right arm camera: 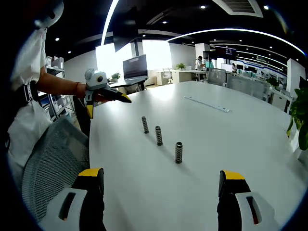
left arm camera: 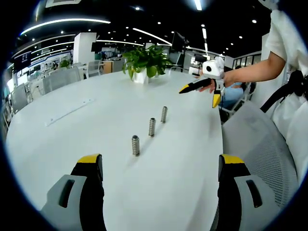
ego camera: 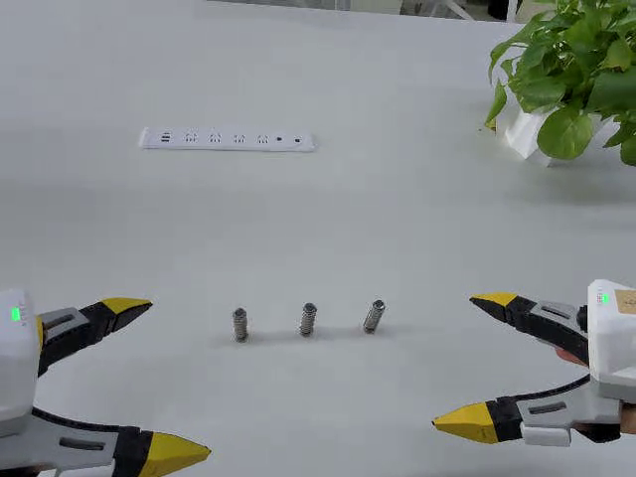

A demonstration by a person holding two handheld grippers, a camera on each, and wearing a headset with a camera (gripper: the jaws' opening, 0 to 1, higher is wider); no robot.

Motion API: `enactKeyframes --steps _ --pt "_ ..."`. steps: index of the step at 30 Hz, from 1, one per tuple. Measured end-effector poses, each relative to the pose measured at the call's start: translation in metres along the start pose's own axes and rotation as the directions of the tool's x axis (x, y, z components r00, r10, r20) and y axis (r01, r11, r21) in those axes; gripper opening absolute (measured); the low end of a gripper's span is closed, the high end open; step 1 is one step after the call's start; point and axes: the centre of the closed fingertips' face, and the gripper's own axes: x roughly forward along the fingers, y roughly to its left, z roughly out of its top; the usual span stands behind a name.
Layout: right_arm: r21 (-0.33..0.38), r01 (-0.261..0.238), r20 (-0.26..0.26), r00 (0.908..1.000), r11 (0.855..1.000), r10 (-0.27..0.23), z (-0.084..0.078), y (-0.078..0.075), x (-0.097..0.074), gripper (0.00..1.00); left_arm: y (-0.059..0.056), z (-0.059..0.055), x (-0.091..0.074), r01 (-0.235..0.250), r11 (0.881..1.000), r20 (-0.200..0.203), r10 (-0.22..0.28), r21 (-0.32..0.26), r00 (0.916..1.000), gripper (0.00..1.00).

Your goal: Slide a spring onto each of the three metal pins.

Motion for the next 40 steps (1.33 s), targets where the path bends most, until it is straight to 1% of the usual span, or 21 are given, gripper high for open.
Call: enactKeyframes --steps 7,12,19,26,40 --pt "-0.003 0.005 0.010 0.9999 1.000 -0.005 0.0019 -0.0055 -0.0021 0.99 0.0005 0.0009 0.0018 0.005 1.000 -0.012 -0.005 0.005 0.9999 0.99" --pt "-0.005 0.003 0.008 1.0000 1.000 -0.003 0.0024 -0.0049 -0.0019 0.99 0.0022 0.0020 0.0023 0.003 1.000 -0.008 -0.003 0.006 1.0000 0.99" --pt "-0.004 0.002 0.006 1.0000 1.000 -0.002 0.0013 -0.0039 -0.0018 0.99 0.0015 -0.0002 0.0025 0.006 1.000 -0.015 -0.006 0.004 0.9999 0.99" --pt "-0.007 0.000 0.006 1.0000 1.000 0.000 -0.0010 -0.0069 -0.0023 0.99 0.0008 -0.0018 0.0031 0.012 1.000 -0.024 -0.011 0.007 0.9997 0.99" --pt "-0.010 -0.001 0.009 1.0000 1.000 0.002 -0.0010 -0.0086 -0.0019 0.98 0.0002 -0.0013 0.0027 0.014 1.000 -0.024 -0.013 0.008 0.9996 0.99"
